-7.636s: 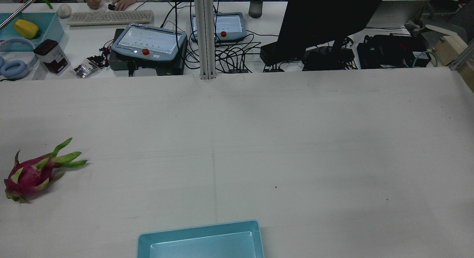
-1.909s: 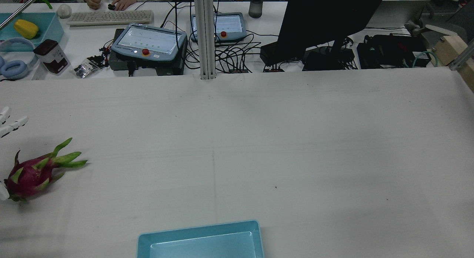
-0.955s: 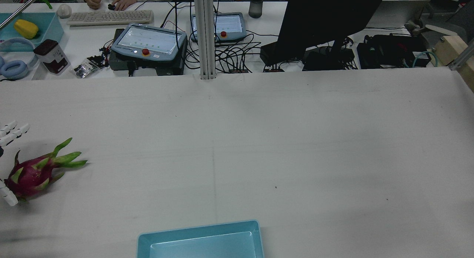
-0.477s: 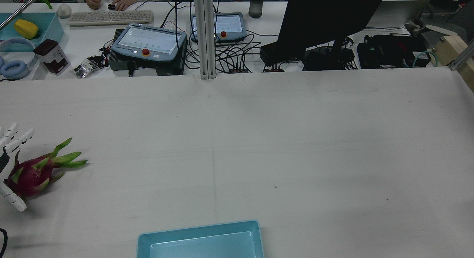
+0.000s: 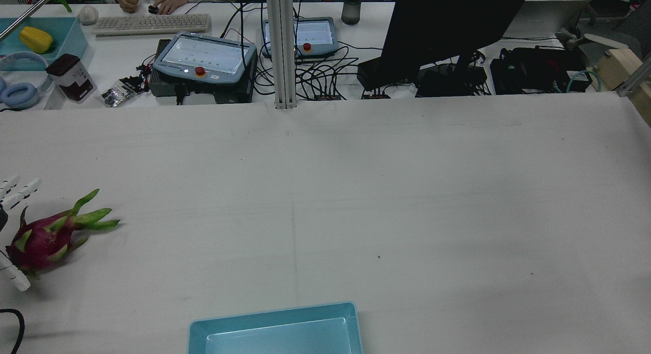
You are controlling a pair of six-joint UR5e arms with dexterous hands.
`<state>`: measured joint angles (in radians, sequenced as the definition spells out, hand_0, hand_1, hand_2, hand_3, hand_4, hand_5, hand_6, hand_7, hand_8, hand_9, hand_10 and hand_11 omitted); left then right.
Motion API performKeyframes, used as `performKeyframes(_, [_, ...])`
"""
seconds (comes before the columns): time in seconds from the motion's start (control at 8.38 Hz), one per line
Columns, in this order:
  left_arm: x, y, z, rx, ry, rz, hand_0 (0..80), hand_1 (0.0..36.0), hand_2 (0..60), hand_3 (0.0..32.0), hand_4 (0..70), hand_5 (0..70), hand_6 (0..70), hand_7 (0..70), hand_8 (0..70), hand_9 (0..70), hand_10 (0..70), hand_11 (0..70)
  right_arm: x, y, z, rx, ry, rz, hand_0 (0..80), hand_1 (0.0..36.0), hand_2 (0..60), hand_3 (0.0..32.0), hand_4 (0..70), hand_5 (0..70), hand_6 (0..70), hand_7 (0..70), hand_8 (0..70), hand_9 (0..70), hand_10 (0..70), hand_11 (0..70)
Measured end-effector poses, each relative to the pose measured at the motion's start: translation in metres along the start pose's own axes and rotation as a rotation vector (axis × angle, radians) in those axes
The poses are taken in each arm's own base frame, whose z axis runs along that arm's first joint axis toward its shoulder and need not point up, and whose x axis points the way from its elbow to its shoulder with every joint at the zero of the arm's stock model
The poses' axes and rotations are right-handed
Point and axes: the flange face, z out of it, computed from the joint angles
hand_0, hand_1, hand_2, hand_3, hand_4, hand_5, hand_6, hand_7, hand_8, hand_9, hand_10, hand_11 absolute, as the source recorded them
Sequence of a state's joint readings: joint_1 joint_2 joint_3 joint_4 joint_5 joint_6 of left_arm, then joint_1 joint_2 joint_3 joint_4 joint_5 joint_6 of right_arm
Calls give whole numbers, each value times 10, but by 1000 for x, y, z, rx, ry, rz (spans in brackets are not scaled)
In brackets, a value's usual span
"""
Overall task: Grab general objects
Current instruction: 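Lower the open left hand beside the dragon fruit, then close the left hand fingers around the dragon fruit body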
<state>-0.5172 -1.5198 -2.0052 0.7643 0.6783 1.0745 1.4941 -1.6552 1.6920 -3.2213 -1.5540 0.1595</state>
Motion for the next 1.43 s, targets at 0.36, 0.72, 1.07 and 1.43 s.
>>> performKeyframes(0.36, [4, -12, -9, 77, -66, 38, 485, 151, 30, 194, 0, 0, 0, 62, 0, 0, 5, 24, 0, 0, 0, 0, 0, 0, 0, 0, 0, 0, 0, 0, 0, 0, 0, 0, 0, 0])
performKeyframes(0.72, [6, -17, -12, 109, -93, 21, 457, 91, 0, 38, 0, 700, 0, 84, 0, 2, 4, 16, 0, 0, 0, 0, 0, 0, 0, 0, 0, 0, 0, 0, 0, 0, 0, 0, 0, 0])
performKeyframes(1.07, [24, 18, -3, 80, -79, -42, 468, 120, 20, 0, 0, 700, 0, 105, 0, 7, 23, 47, 0, 0, 0, 0, 0, 0, 0, 0, 0, 0, 0, 0, 0, 0, 0, 0, 0, 0])
performKeyframes(1.43, [38, 49, 7, 65, -77, -50, 468, 116, 23, 0, 0, 700, 9, 130, 0, 12, 26, 50, 0, 0, 0, 0, 0, 0, 0, 0, 0, 0, 0, 0, 0, 0, 0, 0, 0, 0])
